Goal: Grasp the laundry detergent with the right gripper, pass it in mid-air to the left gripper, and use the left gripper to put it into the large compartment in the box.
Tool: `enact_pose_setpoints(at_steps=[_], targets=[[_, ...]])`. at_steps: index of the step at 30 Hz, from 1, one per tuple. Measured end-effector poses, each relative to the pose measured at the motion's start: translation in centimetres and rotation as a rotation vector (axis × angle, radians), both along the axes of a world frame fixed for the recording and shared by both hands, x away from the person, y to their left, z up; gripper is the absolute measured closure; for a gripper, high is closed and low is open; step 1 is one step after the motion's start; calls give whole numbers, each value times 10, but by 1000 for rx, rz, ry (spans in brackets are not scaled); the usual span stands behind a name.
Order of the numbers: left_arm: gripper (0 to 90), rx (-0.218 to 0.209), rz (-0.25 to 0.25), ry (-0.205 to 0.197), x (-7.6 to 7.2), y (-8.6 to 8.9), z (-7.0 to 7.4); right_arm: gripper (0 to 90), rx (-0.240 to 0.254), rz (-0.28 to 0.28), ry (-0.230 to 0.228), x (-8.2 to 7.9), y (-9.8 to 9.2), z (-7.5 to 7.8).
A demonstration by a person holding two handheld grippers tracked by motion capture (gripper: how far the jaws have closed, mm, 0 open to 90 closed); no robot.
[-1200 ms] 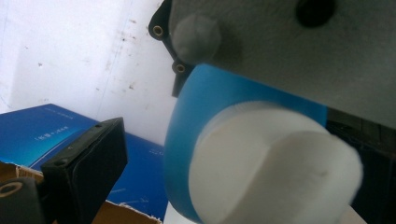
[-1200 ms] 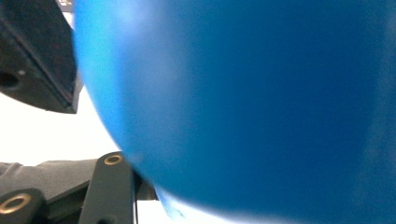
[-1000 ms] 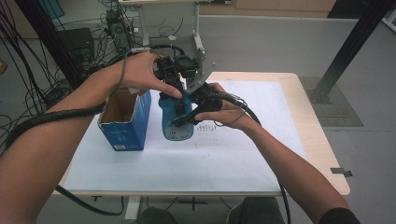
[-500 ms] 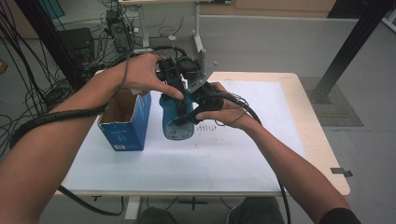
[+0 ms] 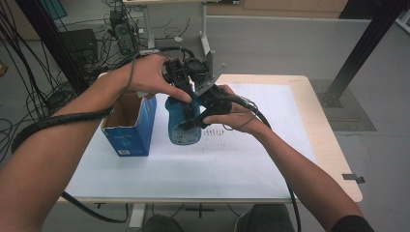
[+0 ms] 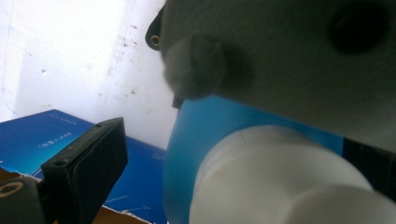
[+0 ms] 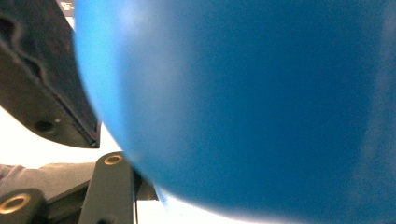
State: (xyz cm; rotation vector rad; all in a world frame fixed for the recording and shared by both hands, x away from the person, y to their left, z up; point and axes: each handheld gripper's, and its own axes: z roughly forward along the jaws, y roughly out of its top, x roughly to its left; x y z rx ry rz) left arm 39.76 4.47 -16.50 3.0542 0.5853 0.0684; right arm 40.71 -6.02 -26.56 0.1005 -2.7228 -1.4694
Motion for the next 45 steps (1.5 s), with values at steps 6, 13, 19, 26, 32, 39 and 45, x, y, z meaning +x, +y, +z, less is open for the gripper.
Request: enact_pose_setpoints(at_steps=[6,13,19,26,32,39,45], targets=[[47,0,-11,4,0,-2,2,437,6,2,-2,1,-2,1],[47,-3,-8,2,1,-3,3,437,10,4,-3,2,-3,1],[49,-7,-8,6,1,-2,2,436,15,7,-1,3,-3,1],[51,-13,-19,0,0,-3,5,437,19,7,-3,3,-3,1],[56,-19,-14,-2,-1,-2,5,437,19,9,-13,2,-3,2],[59,-12,-21,0,-2,-2,4,437,15,8,-12,1,-3,3],[63,-21,-19,-5,-2,-1,5,437,13,8,-21,0,-2,3]])
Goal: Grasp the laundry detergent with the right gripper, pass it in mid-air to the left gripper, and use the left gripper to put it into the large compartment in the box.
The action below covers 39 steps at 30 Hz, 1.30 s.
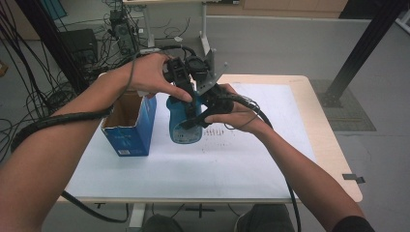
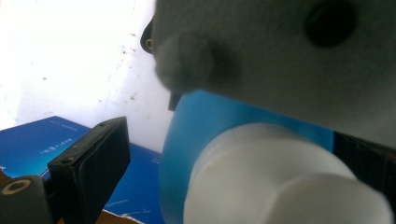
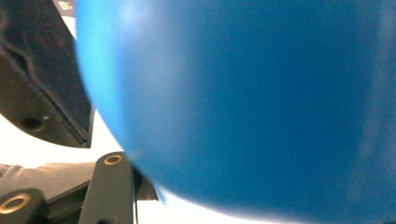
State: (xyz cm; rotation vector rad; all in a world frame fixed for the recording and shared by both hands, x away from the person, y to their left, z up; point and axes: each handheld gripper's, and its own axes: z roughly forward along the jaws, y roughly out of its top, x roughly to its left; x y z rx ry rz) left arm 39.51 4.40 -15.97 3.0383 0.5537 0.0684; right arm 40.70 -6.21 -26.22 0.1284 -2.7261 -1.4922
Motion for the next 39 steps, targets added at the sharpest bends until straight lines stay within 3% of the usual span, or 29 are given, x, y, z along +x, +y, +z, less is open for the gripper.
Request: enact_pose_setpoints(at_steps=[39], targets=[[70,-9,-10,-9,-2,1,0,437,4,-1,1,1,0,1]])
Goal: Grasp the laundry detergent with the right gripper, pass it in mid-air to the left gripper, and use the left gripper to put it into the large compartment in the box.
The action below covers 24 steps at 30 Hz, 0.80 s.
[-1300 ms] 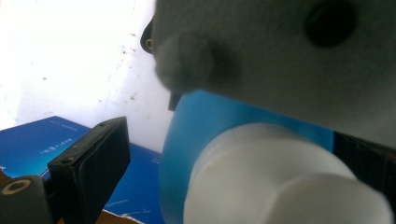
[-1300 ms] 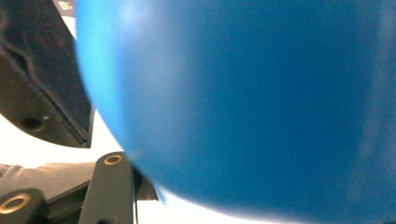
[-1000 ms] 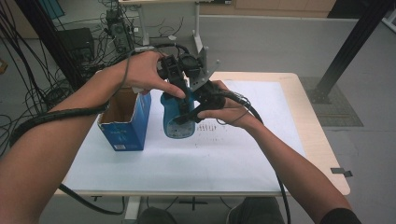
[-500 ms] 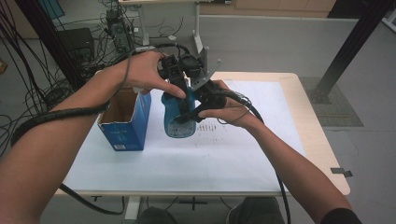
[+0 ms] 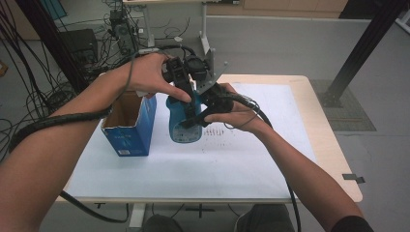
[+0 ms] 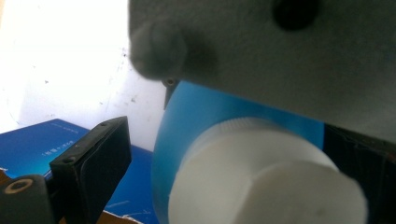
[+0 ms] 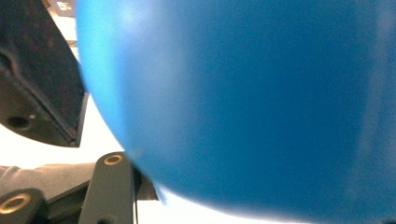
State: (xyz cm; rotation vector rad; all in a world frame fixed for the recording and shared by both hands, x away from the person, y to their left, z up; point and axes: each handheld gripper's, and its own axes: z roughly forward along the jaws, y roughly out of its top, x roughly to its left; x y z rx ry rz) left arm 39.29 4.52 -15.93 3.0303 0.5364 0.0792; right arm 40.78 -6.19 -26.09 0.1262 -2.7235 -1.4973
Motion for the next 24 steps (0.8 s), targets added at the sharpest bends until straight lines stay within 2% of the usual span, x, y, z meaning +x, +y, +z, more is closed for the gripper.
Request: enact_pose_setpoints(at_steps=[12,15,24], targets=[[70,12,-1,3,1,1,0,437,5,1,-7,1,0,0],[75,6,-4,-7,0,1,0,437,5,2,-6,1,0,0],[149,17,-14,-21,-1,1,-1,437,5,1,-9,0,0,0]])
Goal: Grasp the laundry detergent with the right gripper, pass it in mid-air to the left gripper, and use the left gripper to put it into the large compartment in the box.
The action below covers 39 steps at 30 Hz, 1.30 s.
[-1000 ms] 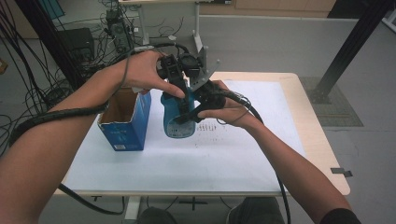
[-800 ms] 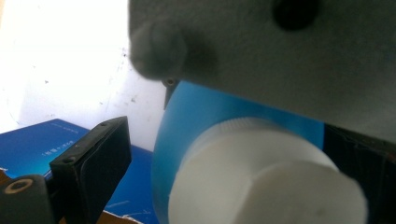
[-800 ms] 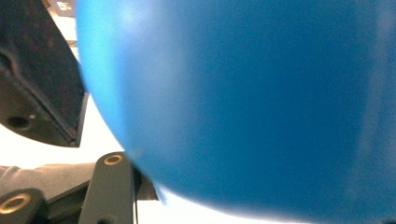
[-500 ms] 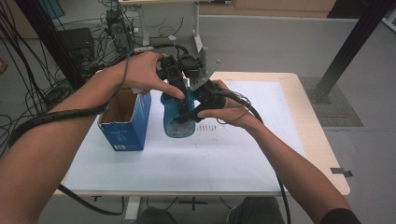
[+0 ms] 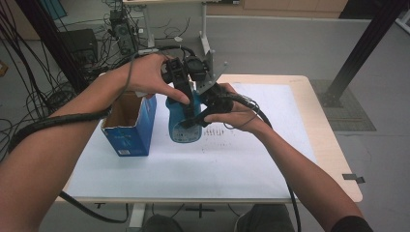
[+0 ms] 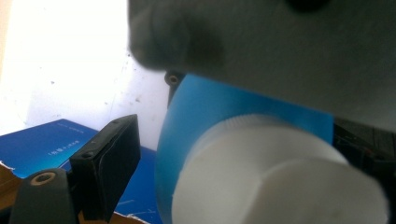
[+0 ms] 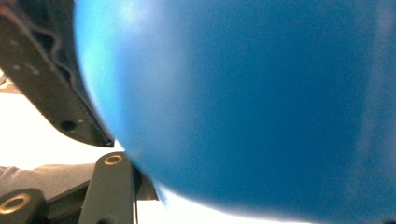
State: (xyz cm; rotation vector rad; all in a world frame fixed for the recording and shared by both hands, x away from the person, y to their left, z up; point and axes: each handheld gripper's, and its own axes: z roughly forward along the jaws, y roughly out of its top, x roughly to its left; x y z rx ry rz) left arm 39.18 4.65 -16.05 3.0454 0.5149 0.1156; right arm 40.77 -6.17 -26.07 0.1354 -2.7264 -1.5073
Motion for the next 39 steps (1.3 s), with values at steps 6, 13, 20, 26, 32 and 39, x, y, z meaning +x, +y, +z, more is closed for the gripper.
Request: enact_pose_setpoints(at_steps=[6,13,20,26,32,39], targets=[[217,-2,-4,0,-1,-2,0,437,-5,-2,-1,-1,0,0],[291,-5,-18,5,-1,-2,1,436,-4,1,-7,-2,0,0],[343,-13,-17,14,-2,-2,-1,436,-3,4,-10,-1,0,-2],[347,7,-18,28,-1,-3,-3,436,-9,0,-5,-2,0,-3],[350,6,-20,29,0,-3,-5,434,-7,2,2,-1,0,-6],[350,14,-19,29,0,-4,-8,433,-4,5,-3,0,-1,-9]])
